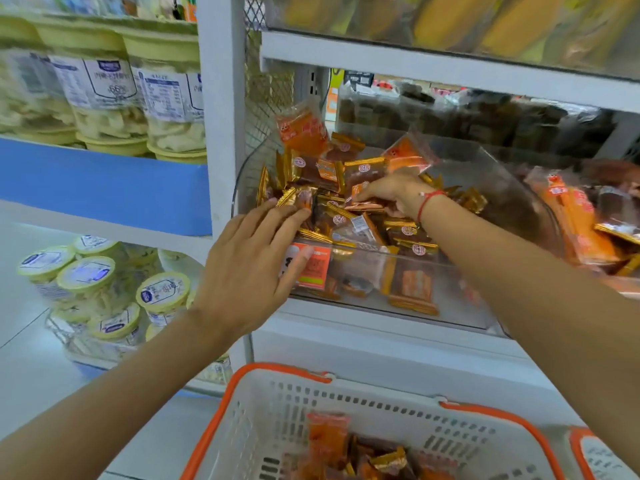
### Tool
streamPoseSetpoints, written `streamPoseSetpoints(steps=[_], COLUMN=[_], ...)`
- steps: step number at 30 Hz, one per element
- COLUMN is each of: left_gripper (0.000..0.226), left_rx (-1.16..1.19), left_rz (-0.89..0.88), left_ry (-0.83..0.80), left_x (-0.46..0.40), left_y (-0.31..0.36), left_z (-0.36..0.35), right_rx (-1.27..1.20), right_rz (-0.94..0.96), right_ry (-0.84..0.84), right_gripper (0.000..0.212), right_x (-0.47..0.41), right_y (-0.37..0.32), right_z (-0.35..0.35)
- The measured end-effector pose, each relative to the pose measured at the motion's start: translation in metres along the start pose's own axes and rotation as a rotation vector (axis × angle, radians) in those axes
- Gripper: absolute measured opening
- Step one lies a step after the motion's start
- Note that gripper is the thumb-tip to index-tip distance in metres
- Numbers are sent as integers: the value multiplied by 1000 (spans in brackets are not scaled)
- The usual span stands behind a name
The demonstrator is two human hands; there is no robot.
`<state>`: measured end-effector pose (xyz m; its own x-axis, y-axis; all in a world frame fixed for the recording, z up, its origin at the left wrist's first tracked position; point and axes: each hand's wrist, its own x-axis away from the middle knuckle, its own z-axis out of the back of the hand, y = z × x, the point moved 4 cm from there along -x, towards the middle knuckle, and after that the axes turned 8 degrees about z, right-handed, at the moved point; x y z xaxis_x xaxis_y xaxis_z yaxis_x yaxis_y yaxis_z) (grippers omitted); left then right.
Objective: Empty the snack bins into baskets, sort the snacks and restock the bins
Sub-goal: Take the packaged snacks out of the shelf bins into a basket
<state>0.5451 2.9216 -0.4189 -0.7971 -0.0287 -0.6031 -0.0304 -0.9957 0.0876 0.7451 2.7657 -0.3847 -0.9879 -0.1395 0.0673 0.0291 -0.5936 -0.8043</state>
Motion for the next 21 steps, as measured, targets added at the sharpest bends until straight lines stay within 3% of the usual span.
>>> streamPoseSetpoints(steps=[3,8,13,16,21], left_gripper=[58,59,56,56,61], left_rx=[-9,-18,-21,-33,-58], left_rz=[3,10,-6,-7,36], left_ry=[-23,-41,-54,-73,-102], left_x=[0,1,-1,1,10], left_y=[0,1,1,2,9], left_z=[1,1,2,4,11], right_rx=[-120,107,475,585,550], right_rz=[20,111,599,849,949], right_ry=[-9,-62,-28,35,175], right_gripper=[42,85,50,44,53], right_x=[4,23,72,124,225], right_y=[7,6,-12,-19,2], right_z=[7,-5,11,30,71])
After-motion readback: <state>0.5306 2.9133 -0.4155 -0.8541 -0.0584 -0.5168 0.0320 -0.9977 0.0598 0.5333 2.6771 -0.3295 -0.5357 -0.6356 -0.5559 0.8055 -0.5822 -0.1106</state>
